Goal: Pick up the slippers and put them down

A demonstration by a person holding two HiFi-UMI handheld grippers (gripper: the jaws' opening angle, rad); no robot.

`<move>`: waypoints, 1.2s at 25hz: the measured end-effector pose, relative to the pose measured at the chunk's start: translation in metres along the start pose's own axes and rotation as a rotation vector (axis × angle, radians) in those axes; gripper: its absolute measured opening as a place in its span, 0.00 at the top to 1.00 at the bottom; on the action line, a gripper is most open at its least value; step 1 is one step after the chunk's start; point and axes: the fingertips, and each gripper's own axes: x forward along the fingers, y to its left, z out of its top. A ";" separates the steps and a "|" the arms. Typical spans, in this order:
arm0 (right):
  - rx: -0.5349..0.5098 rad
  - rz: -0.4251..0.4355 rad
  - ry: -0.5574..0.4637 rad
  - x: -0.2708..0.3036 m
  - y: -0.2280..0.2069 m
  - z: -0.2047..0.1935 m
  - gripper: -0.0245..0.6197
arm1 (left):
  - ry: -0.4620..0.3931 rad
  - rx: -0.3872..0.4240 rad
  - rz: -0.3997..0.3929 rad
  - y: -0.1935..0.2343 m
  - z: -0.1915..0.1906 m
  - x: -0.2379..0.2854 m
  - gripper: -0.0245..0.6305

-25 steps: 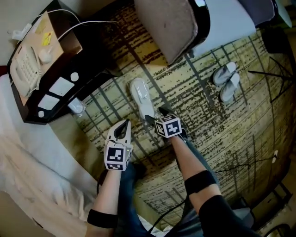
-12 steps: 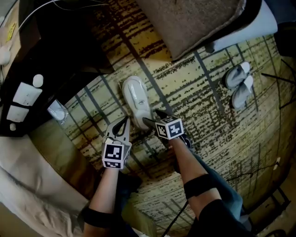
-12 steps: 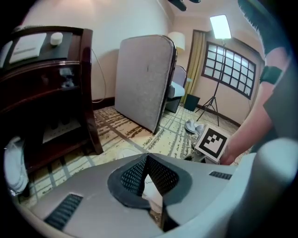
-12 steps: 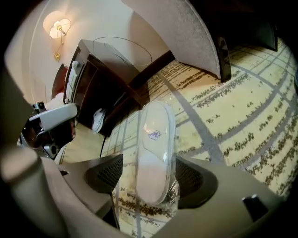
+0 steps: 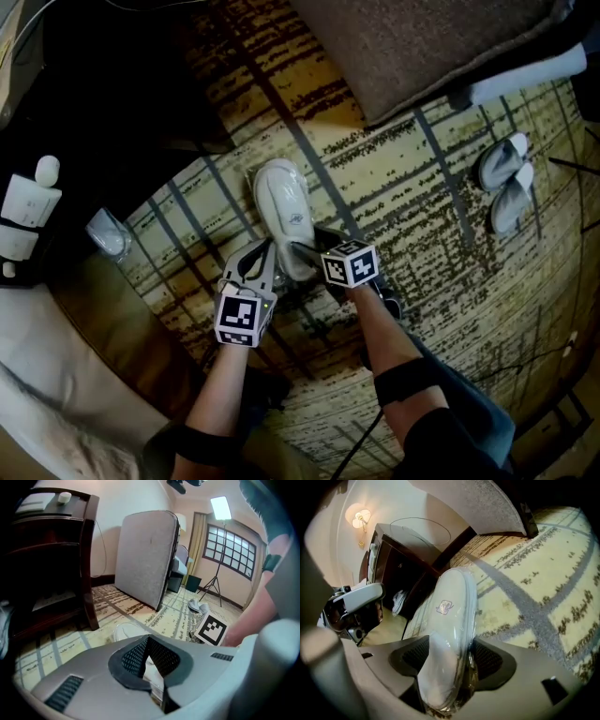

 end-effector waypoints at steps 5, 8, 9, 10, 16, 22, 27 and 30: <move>0.060 0.038 -0.053 -0.001 -0.001 0.009 0.67 | 0.008 -0.010 0.011 0.010 -0.012 -0.006 0.96; 0.061 0.066 -0.078 -0.005 0.004 0.011 0.73 | 0.008 -0.015 0.023 0.015 -0.017 -0.013 0.96; 0.047 0.075 -0.080 -0.006 0.006 0.011 0.74 | 0.007 -0.017 0.029 0.017 -0.018 -0.015 0.96; 0.029 0.086 -0.080 -0.007 0.008 0.012 0.75 | 0.005 -0.021 0.035 0.019 -0.019 -0.016 0.96; -0.087 0.156 -0.031 -0.004 0.038 0.015 0.75 | -0.011 -0.066 0.084 0.029 -0.027 -0.027 0.96; -0.179 0.216 0.047 0.006 0.085 0.023 0.75 | -0.034 -0.108 0.148 0.045 -0.023 -0.051 0.96; -0.253 0.247 0.092 0.026 0.131 0.043 0.75 | -0.071 -0.158 0.237 0.079 -0.022 -0.084 0.96; -0.287 0.260 0.112 0.039 0.157 0.057 0.75 | -0.092 -0.175 0.278 0.100 -0.023 -0.106 0.96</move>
